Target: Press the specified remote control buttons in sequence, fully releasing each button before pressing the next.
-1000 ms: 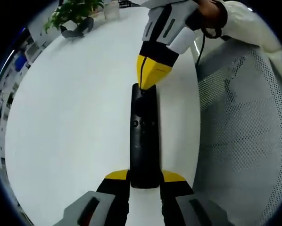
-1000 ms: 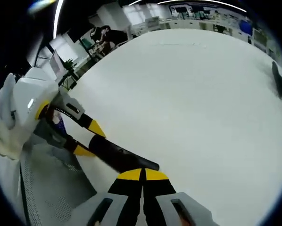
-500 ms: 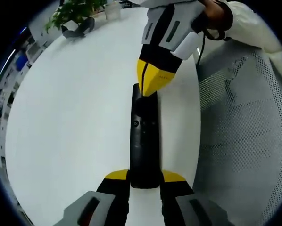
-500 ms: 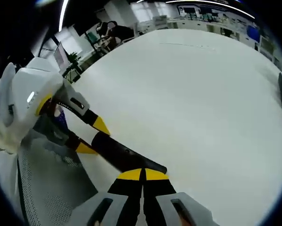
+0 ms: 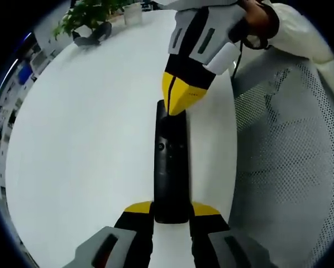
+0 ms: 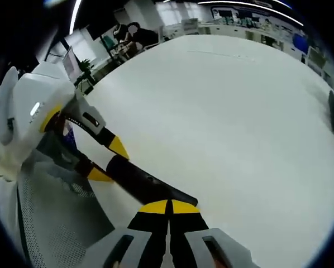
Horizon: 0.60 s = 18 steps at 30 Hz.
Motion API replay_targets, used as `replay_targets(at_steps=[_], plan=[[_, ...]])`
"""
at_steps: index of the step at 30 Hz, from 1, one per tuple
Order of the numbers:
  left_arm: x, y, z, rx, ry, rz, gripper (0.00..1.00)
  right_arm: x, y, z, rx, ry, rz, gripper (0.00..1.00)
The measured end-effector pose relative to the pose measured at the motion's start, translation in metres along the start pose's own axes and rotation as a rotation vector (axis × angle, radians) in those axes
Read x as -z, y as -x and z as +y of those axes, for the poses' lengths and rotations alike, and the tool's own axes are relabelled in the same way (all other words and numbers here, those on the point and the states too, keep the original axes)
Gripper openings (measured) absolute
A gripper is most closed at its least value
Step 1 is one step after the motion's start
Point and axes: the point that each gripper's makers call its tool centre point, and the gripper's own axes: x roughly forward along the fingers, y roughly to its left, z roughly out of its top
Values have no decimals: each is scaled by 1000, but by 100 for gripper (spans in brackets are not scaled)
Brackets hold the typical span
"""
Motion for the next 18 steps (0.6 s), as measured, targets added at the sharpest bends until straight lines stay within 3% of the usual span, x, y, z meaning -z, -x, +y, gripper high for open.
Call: replay_targets(at_steps=[11, 18], plan=[[0, 1, 0, -4, -6, -3, 22, -1, 1, 0, 13, -69, -19, 0], [0, 0, 0, -8, -12, 10, 22, -5, -5, 5, 5, -38, -12, 0]])
